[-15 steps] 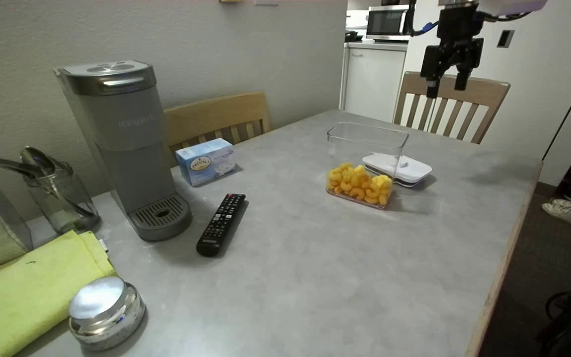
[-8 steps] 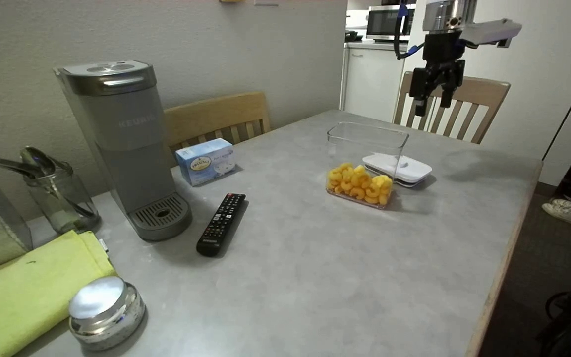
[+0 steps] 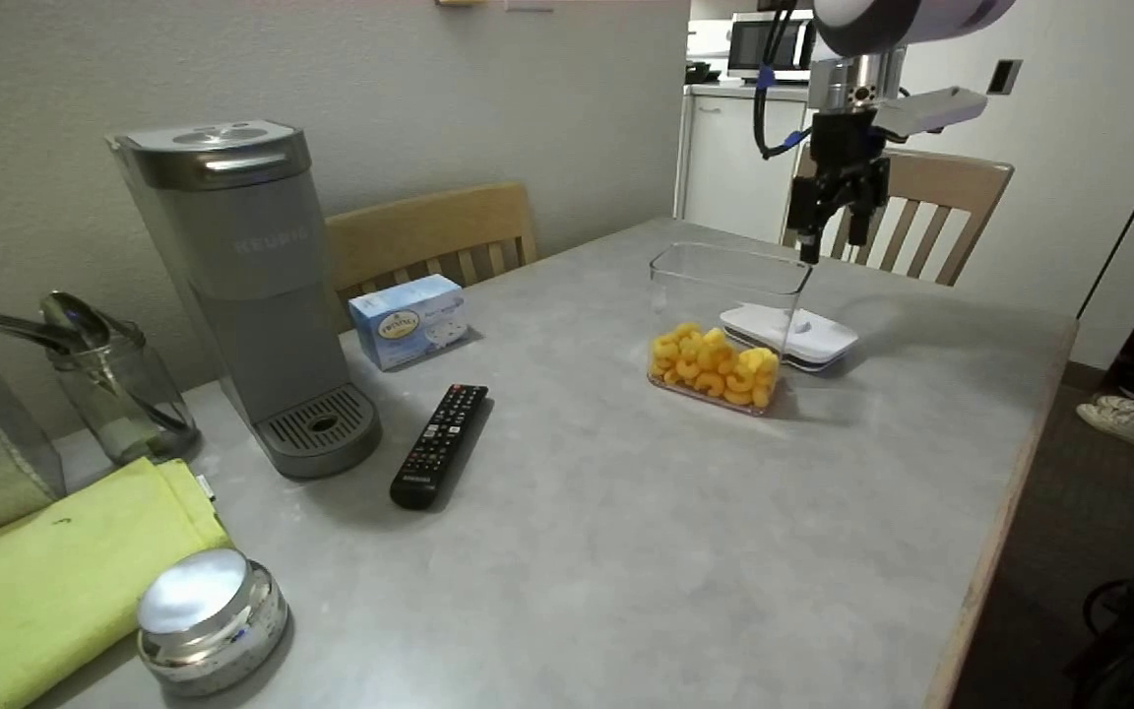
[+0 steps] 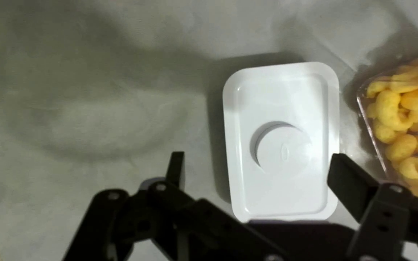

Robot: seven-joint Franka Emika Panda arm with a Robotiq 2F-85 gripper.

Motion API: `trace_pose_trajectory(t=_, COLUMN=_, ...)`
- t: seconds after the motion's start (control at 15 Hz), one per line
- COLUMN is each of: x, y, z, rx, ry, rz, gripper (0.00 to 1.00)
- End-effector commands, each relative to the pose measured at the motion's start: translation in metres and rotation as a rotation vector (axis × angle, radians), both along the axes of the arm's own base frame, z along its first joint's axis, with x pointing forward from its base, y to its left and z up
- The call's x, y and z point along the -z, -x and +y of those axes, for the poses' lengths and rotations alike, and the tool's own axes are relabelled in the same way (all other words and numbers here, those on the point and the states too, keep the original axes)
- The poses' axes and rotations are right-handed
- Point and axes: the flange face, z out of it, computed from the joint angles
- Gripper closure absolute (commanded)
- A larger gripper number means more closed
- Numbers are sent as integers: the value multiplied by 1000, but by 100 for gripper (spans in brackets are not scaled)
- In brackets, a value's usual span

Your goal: Pick the lid on the table, put it on the storage jar then press the button

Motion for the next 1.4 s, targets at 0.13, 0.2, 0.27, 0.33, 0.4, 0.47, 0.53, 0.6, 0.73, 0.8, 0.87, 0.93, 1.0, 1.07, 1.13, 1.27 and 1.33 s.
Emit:
trace_pose_trajectory(t=0.13, x=31, y=-23, z=11, rx=-67, ry=-27, rz=40, gripper=0)
trace_pose_trajectory(t=0.2, x=36, y=-25, z=13, rx=-81, ry=-26, rz=46, gripper=0)
trace_pose_trajectory(t=0.27, x=41, y=-28, z=13, rx=-91, ry=-20, rz=52, gripper=0)
trace_pose_trajectory(t=0.33, x=43, y=-30, z=12, rx=-94, ry=-19, rz=58, gripper=0)
trace_pose_trajectory(t=0.4, x=45, y=-32, z=11, rx=-96, ry=-20, rz=57, gripper=0)
trace_pose_trajectory(t=0.47, x=47, y=-34, z=9, rx=-95, ry=-22, rz=56, gripper=0)
trace_pose_trajectory(t=0.53, x=47, y=-35, z=7, rx=-93, ry=-30, rz=64, gripper=0)
trace_pose_trajectory(t=0.6, x=45, y=-34, z=6, rx=-98, ry=-43, rz=67, gripper=0)
trace_pose_trajectory(t=0.73, x=46, y=-31, z=11, rx=-76, ry=-21, rz=62, gripper=0)
trace_pose_trajectory(t=0.8, x=43, y=-32, z=9, rx=-76, ry=-24, rz=68, gripper=0)
trace_pose_trajectory(t=0.87, x=40, y=-33, z=7, rx=-75, ry=-25, rz=71, gripper=0)
trace_pose_trajectory(t=0.93, x=38, y=-34, z=6, rx=-74, ry=-26, rz=71, gripper=0)
trace_pose_trajectory(t=1.0, x=41, y=-33, z=5, rx=-72, ry=-28, rz=52, gripper=0)
trace_pose_trajectory(t=1.07, x=43, y=-35, z=4, rx=-73, ry=-30, rz=26, gripper=0)
trace_pose_trajectory(t=1.13, x=47, y=-36, z=3, rx=-72, ry=-24, rz=0, gripper=0)
trace_pose_trajectory(t=1.27, x=53, y=-39, z=3, rx=-80, ry=-28, rz=-58, gripper=0)
trace_pose_trajectory(t=1.33, x=57, y=-40, z=3, rx=-85, ry=-17, rz=-84, gripper=0)
